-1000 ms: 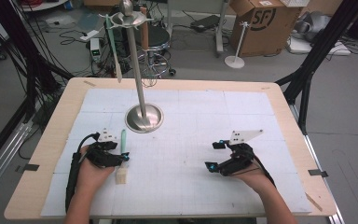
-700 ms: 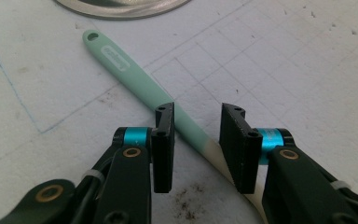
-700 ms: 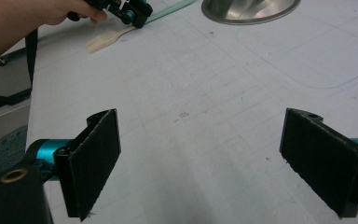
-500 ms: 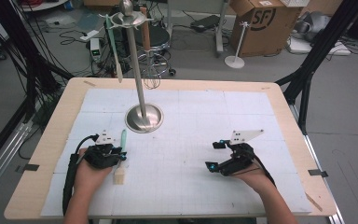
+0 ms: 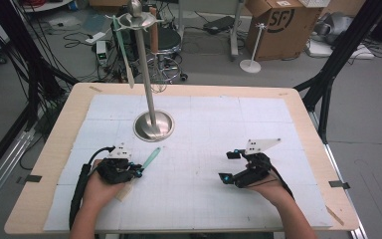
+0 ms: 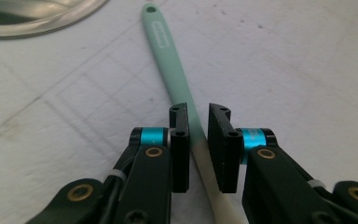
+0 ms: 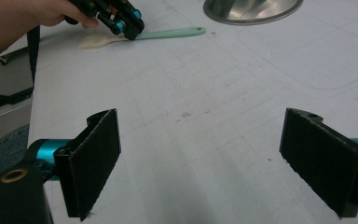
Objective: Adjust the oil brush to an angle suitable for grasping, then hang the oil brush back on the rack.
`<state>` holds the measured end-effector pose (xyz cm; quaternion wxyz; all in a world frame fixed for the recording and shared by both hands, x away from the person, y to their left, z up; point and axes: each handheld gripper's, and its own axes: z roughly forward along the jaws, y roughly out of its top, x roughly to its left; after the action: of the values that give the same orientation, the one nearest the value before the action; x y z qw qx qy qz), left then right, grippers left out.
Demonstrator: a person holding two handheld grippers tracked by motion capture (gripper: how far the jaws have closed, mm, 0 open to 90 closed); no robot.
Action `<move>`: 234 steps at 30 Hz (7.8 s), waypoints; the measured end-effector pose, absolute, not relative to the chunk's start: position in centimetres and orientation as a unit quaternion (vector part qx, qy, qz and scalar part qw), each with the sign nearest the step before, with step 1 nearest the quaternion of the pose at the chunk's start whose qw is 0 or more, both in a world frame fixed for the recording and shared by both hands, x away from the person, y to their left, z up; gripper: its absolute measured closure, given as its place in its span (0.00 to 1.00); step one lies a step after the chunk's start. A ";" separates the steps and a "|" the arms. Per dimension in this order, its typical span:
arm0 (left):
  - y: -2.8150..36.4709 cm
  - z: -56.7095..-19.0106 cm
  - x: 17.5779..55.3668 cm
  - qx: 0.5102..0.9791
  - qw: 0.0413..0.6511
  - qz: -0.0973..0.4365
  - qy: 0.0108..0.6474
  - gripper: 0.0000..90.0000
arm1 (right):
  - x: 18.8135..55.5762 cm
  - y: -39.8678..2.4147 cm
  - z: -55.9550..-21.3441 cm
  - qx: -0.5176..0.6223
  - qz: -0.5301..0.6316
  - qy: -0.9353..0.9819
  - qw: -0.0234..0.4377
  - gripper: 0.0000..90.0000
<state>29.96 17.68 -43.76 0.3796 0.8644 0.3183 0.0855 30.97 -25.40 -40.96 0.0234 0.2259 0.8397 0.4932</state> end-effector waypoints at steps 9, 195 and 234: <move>14.8 -43.7 29.6 0.884 0.382 0.062 0.262 0.90 | 31.0 -25.3 -41.0 0.224 0.492 0.841 0.022 0.13; 10.4 -42.1 28.2 0.931 0.291 0.043 0.217 0.75 | 30.8 -26.6 -40.5 0.234 0.510 0.827 0.022 0.14; 8.8 -41.4 27.9 0.960 0.215 0.038 0.174 0.89 | 30.9 -26.6 -40.6 0.233 0.509 0.829 0.024 0.14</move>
<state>27.92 8.75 -41.38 0.2146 0.9603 0.1738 0.0382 30.94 -26.57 -40.56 0.0239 0.2328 0.8286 0.5086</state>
